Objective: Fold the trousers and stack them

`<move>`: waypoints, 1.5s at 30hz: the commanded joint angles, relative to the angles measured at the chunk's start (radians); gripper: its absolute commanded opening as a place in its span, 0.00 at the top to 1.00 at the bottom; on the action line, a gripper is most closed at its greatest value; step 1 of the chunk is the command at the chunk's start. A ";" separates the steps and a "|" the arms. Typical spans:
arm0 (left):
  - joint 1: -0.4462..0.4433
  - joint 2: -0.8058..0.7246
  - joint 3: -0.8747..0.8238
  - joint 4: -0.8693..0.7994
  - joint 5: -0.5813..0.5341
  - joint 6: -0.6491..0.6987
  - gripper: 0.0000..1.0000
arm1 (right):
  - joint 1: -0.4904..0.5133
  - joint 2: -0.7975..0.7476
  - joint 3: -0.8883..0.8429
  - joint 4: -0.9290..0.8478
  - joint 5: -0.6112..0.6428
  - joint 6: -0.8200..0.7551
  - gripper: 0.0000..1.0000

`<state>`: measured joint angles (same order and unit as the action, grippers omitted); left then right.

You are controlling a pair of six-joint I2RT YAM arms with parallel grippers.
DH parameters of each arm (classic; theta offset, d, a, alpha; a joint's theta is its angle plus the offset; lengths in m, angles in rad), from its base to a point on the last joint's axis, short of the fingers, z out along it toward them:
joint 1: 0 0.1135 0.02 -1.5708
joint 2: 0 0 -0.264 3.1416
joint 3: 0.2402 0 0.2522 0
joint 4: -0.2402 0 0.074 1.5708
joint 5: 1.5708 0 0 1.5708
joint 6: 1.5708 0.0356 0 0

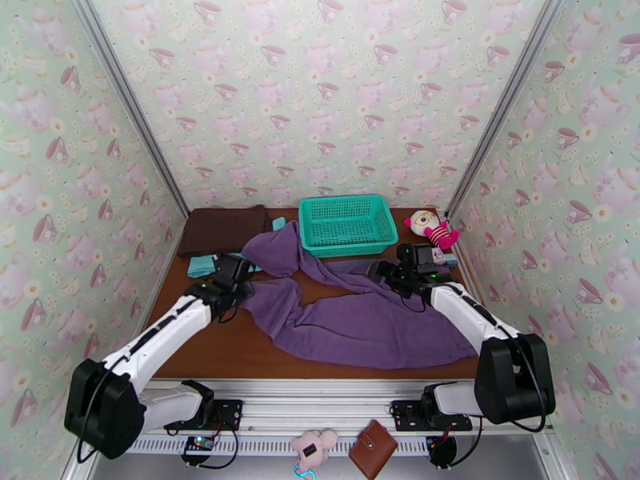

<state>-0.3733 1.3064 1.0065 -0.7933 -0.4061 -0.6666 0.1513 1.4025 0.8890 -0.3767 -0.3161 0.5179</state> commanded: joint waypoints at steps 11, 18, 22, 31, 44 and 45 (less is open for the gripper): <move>-0.077 0.303 0.081 -0.509 -0.382 -0.065 1.00 | 0.007 0.034 0.001 0.037 -0.069 -0.016 0.09; 0.153 0.288 0.165 -0.567 -0.404 0.057 1.00 | 0.020 0.063 -0.014 0.090 -0.139 -0.015 0.10; 0.361 0.378 0.221 -0.659 -0.492 0.108 1.00 | 0.020 0.058 -0.018 0.085 -0.153 -0.025 0.10; 0.396 0.251 0.284 -0.781 -0.684 -0.066 0.56 | 0.044 0.065 -0.041 0.112 -0.166 -0.015 0.10; 0.125 0.247 -0.029 0.205 0.309 0.236 0.40 | 0.154 0.104 -0.165 0.149 -0.062 0.113 0.11; 0.120 0.291 0.001 0.221 0.314 0.249 0.40 | 0.166 0.116 -0.183 0.157 -0.054 0.134 0.11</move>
<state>-0.2584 1.5341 0.9962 -0.8795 -0.4030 -0.4919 0.2897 1.4845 0.7490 -0.2401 -0.4156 0.5819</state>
